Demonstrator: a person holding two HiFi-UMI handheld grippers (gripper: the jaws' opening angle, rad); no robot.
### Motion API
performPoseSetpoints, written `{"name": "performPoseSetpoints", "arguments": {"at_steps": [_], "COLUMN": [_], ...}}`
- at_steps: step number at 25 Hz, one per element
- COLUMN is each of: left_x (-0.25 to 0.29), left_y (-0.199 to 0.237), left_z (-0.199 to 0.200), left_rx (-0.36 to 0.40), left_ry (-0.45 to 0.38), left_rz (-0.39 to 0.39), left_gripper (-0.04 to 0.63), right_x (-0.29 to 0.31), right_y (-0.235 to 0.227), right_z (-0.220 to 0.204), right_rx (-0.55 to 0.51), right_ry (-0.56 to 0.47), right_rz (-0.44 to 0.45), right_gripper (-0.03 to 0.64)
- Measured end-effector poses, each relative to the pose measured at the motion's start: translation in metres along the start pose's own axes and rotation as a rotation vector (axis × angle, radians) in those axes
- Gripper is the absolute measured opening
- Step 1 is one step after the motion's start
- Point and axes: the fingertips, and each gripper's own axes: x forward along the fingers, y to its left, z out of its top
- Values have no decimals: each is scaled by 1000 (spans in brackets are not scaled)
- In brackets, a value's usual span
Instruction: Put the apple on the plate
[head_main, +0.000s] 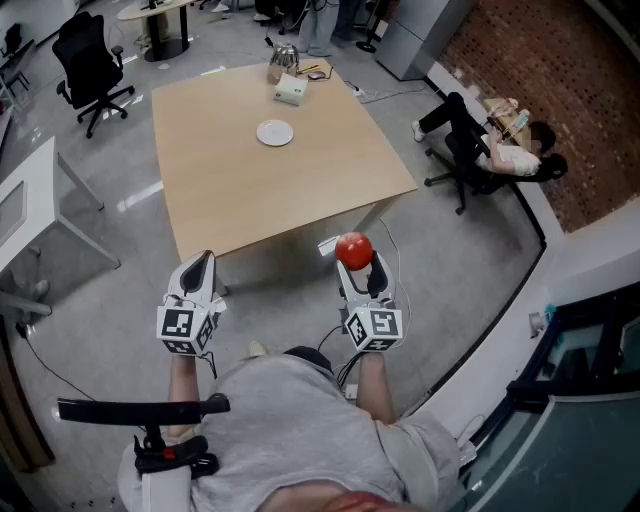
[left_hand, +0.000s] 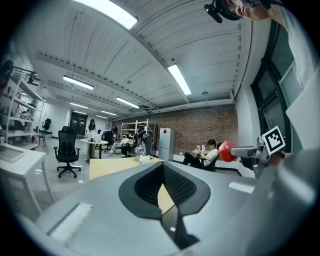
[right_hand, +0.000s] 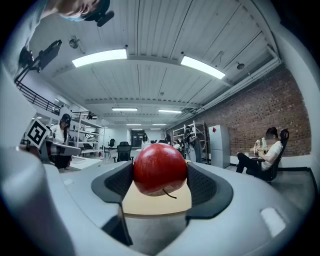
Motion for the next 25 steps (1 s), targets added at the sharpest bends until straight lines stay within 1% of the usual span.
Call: {"name": "performPoseSetpoints", "arguments": {"at_steps": [9,14,17,21,25], "left_x": [3,3,3,1,-5], "left_y": [-3,-3,-4,-3,-1], "left_z": [3,3,3,0,-1], "left_rx": [1,1,0,-3,-7], "left_ry": [4,6,4,3,6], "left_rz": [-5,-5,-3,-2,6], "left_gripper": [20,20,20,20,20], "right_x": [0,-3,-2,0,0], "right_y": [-2,-9,-12,-12,-7], "right_z": [2,11,8,1,0], "right_rx": [6,68,53,73,58], "right_ry": [2,-49,-33,-20,-10], "right_rz": [-2,-9,-12,-6,5], "right_gripper": [344,344,344,344,344]}}
